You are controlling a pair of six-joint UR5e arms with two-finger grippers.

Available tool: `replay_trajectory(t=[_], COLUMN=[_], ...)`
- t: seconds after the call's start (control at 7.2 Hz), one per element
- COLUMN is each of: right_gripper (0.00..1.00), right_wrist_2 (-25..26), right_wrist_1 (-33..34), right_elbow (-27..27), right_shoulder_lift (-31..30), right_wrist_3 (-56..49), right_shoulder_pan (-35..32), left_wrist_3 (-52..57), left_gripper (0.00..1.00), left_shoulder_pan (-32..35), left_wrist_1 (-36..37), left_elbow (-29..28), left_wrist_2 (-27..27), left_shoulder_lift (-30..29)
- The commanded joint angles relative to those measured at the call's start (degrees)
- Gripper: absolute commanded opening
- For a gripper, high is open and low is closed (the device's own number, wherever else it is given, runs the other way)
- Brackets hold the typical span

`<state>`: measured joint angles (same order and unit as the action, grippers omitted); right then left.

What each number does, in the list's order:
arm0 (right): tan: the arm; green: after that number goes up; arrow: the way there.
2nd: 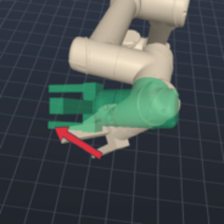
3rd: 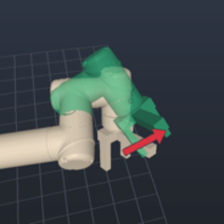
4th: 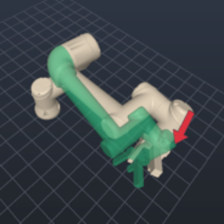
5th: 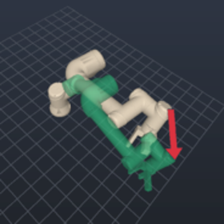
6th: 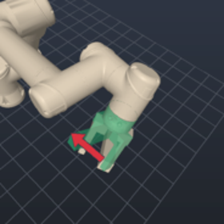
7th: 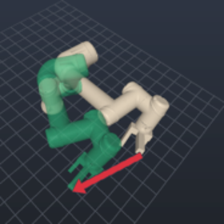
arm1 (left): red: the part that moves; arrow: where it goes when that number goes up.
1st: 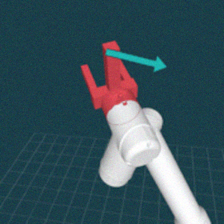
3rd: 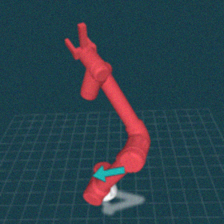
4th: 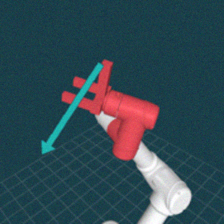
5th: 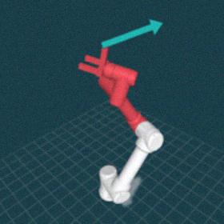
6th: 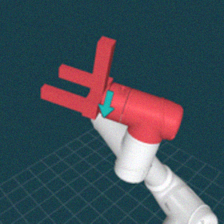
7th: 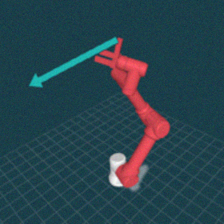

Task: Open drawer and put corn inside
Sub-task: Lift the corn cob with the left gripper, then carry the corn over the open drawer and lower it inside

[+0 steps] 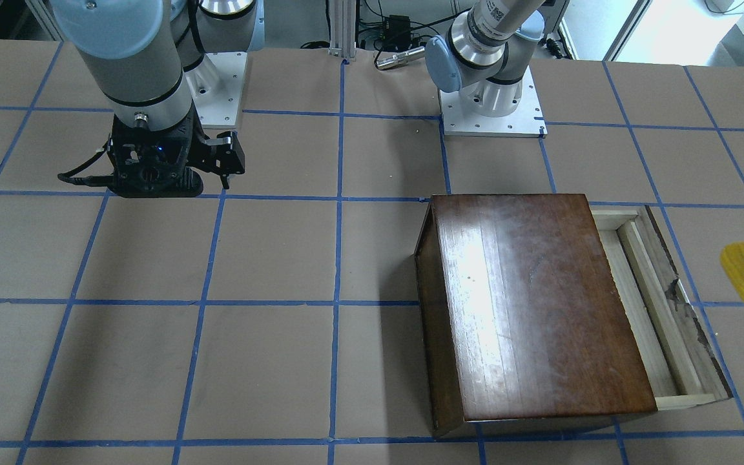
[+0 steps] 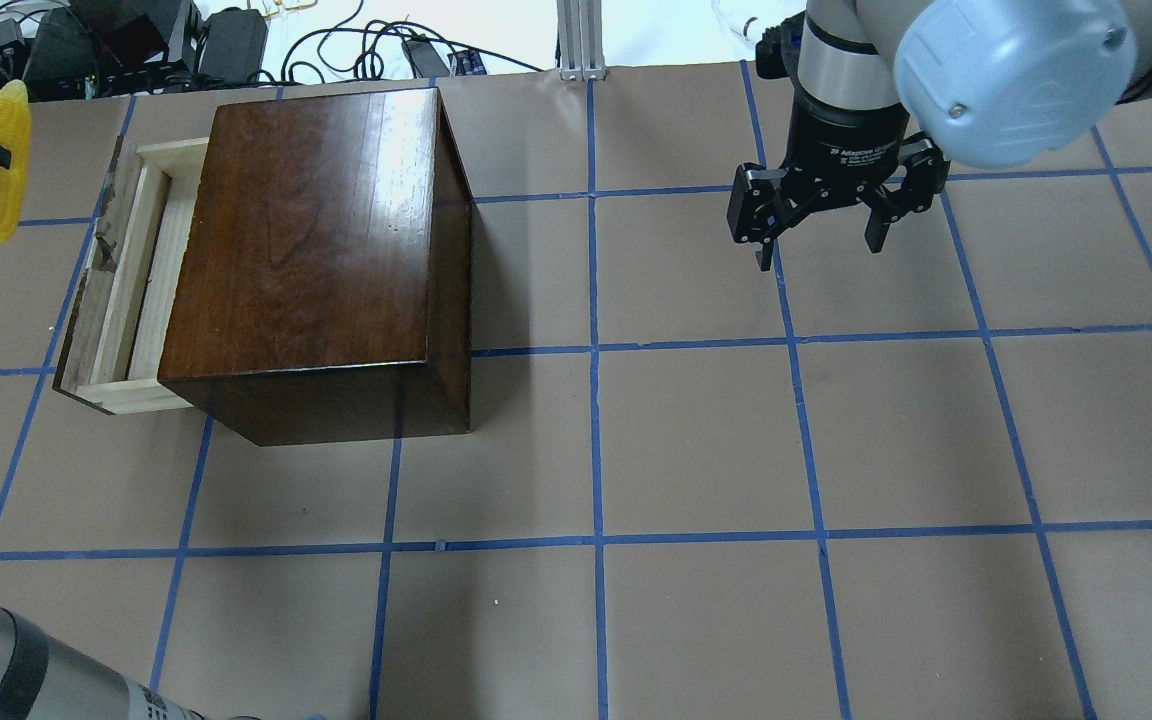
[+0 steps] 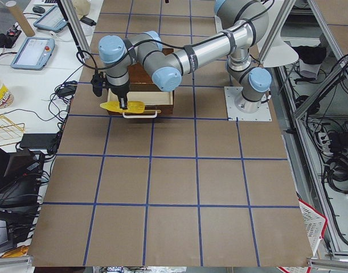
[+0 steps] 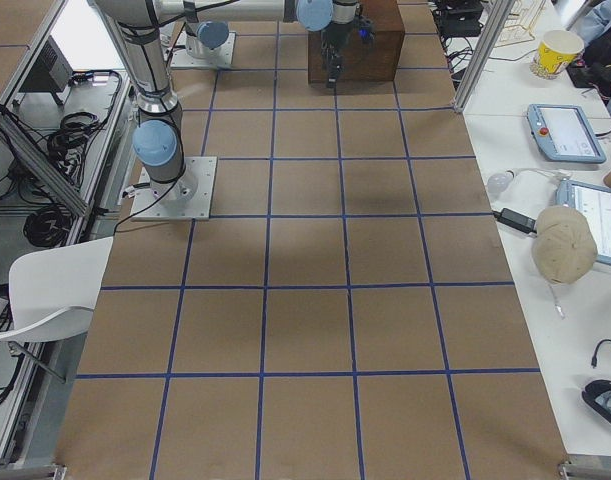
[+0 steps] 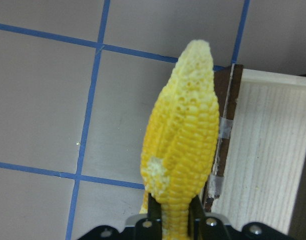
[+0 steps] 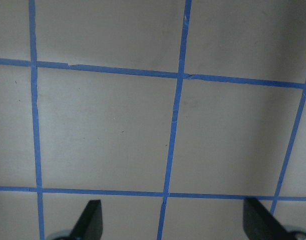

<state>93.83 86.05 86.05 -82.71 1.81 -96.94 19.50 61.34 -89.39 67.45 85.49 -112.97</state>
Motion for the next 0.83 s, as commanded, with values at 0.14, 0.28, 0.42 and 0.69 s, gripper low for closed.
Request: replay_trajectory(t=[0.14, 0.28, 0.42, 0.69], right_gripper=[1.0, 1.0, 1.0, 1.0], right_wrist_2=[0.04, 0.04, 0.04, 0.04], right_wrist_1=[0.0, 0.0, 0.0, 0.0], right_elbow=[0.0, 0.0, 0.0, 0.0], right_shoulder_lift=[0.0, 0.0, 0.0, 0.0], right_wrist_3=[0.04, 0.04, 0.04, -0.05], right_shoulder_pan=[0.0, 0.0, 0.0, 0.0], left_wrist_3=[-2.1, -2.01, -2.01, -2.36], left_gripper=[0.0, 0.0, 0.0, 0.0], left_shoulder_pan=[4.66, 4.75, 4.75, 4.67], left_wrist_1=[-1.05, -0.96, -0.09, 1.06], left_elbow=[2.41, 4.86, 7.32, 8.13], left_wrist_2=[-0.5, -0.41, -0.33, -2.33], left_shoulder_lift=[-1.19, -1.2, -1.2, -2.16])
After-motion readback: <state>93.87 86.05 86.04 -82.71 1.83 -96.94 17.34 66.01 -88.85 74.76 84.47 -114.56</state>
